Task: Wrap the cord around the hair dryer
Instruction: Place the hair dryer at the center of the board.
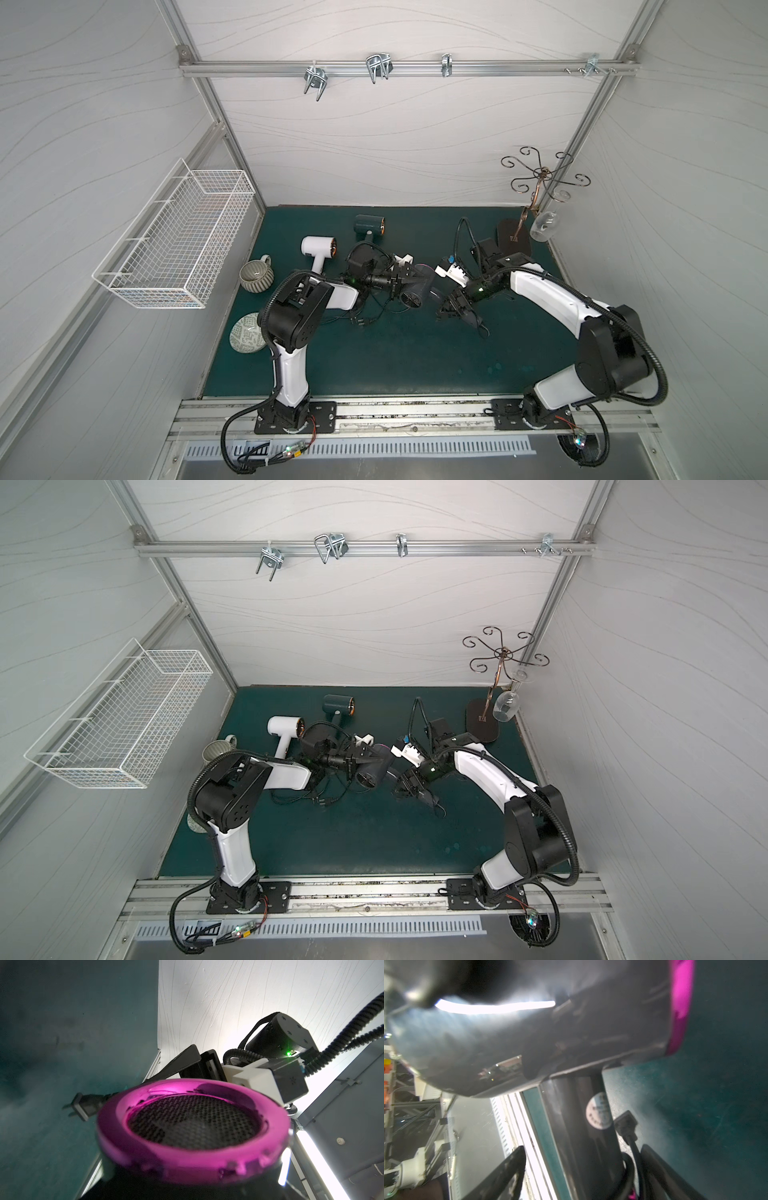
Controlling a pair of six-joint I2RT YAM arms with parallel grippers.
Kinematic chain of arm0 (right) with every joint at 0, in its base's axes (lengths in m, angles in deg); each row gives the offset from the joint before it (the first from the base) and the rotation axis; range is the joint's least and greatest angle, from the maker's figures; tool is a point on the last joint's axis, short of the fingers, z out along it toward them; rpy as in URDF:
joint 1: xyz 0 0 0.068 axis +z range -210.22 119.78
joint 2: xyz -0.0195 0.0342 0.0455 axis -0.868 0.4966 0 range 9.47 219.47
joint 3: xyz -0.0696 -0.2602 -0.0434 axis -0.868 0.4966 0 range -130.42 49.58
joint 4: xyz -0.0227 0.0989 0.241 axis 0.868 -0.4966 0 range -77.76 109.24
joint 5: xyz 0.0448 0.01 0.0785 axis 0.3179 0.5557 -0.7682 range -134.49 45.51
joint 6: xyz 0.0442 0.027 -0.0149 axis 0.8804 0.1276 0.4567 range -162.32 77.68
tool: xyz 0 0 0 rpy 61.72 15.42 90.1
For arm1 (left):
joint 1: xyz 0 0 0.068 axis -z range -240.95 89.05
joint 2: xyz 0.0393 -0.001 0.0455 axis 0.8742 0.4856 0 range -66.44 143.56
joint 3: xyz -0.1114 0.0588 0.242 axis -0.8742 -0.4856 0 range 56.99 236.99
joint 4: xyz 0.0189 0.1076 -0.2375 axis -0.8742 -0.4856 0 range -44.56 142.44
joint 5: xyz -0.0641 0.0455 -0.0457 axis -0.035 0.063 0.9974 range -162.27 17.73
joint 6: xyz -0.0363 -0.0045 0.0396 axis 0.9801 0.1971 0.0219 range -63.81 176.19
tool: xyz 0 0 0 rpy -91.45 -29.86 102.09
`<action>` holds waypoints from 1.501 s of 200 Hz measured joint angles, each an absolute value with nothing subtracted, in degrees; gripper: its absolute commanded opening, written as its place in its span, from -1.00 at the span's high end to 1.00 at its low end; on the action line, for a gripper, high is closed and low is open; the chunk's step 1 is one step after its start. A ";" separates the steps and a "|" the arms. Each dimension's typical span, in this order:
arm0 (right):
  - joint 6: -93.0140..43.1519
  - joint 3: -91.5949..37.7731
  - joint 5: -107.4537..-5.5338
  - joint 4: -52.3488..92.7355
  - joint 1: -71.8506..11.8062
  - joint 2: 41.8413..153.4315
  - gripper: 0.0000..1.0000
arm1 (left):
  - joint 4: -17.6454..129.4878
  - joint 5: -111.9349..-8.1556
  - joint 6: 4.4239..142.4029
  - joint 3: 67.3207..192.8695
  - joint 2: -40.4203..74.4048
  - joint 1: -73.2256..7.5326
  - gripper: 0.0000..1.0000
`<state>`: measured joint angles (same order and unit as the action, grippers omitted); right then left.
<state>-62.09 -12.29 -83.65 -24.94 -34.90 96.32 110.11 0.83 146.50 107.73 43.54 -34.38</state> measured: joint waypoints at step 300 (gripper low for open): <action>-38.70 -6.12 -86.06 -3.35 -67.36 110.70 1.00 | 60.01 -4.05 106.15 116.65 26.29 -38.92 -0.96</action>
